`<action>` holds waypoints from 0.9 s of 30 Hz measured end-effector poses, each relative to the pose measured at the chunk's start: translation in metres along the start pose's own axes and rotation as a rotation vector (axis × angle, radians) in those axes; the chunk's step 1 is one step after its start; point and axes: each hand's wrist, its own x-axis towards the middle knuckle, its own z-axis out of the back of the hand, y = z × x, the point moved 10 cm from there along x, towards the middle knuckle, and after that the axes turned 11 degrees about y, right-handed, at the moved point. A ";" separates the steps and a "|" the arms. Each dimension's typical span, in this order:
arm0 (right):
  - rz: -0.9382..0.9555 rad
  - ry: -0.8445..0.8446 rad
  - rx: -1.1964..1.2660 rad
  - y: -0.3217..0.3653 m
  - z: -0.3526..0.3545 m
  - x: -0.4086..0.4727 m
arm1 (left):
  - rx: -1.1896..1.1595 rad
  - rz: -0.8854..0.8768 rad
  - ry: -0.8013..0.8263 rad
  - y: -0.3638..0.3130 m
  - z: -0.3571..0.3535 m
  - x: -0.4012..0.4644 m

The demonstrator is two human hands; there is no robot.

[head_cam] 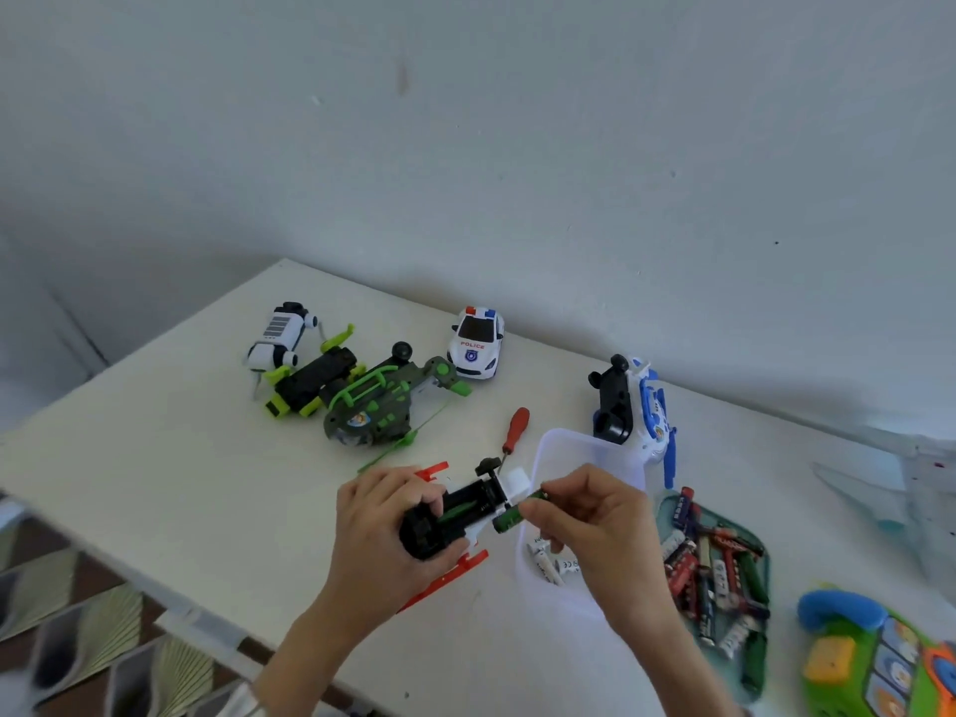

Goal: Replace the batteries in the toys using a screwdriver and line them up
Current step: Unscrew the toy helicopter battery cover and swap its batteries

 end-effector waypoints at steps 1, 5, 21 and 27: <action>0.006 -0.031 -0.001 -0.001 -0.005 0.001 | -0.001 -0.003 -0.001 0.000 0.000 0.000; 0.009 -0.137 -0.157 -0.009 -0.023 0.003 | -0.004 0.001 -0.012 0.000 0.001 -0.001; 0.134 -0.324 -0.415 -0.040 -0.034 0.010 | 0.025 -0.028 -0.037 -0.004 0.002 -0.004; 0.197 -0.379 -0.486 -0.035 -0.032 0.007 | 0.025 -0.033 -0.028 -0.004 0.001 -0.005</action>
